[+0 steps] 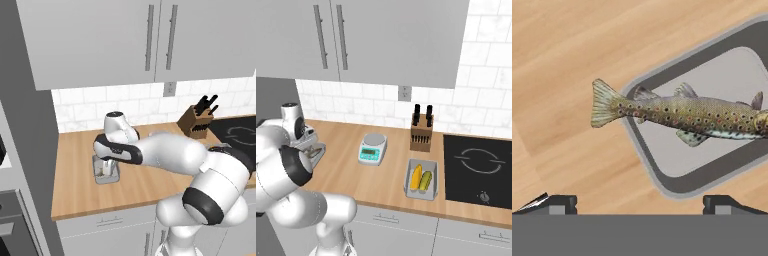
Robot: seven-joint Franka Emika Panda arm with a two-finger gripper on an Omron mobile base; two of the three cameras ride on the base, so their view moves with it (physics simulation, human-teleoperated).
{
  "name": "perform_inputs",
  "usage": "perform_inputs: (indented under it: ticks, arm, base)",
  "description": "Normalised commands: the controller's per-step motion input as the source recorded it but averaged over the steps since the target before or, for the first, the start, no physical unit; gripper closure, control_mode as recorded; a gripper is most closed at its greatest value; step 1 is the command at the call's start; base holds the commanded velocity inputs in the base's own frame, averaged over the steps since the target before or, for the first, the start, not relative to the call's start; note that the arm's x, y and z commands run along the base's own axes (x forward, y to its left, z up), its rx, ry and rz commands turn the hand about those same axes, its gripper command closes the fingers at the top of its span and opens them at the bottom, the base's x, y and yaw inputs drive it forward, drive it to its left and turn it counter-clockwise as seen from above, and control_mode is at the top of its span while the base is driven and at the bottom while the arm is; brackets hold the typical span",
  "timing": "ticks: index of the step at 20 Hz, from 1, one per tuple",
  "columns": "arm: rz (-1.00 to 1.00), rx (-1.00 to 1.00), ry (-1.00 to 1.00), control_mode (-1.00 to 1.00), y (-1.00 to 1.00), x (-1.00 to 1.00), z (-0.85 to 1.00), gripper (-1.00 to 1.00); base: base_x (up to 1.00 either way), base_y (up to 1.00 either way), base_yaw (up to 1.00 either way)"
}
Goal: Take the meat container that has the fish and place it on the second highest rack of the freezer. Then take the vegetable container that has the cucumber and corn and place it on the highest rack of the freezer.
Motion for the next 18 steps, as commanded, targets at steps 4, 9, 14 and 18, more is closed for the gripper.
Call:
perform_inputs:
  ticks: [4, 9, 14, 18]
  arm:
    - [0.0, 0.0, 0.0, -1.0, 0.0, 0.2, -0.26, -1.0]
    - [0.0, 0.0, 0.0, -1.0, 0.0, 0.14, -0.37, -1.0]
    - [0.0, 0.0, 0.0, -1.0, 0.0, 0.12, -0.33, -1.0]
    - [0.0, 0.0, 0.0, -1.0, 0.0, 0.08, -0.2, -1.0]
  base:
    - [0.0, 0.0, 0.0]
    - [0.0, 0.0, 0.0]
    - [0.0, 0.0, 0.0]
    - [0.0, 0.0, 0.0]
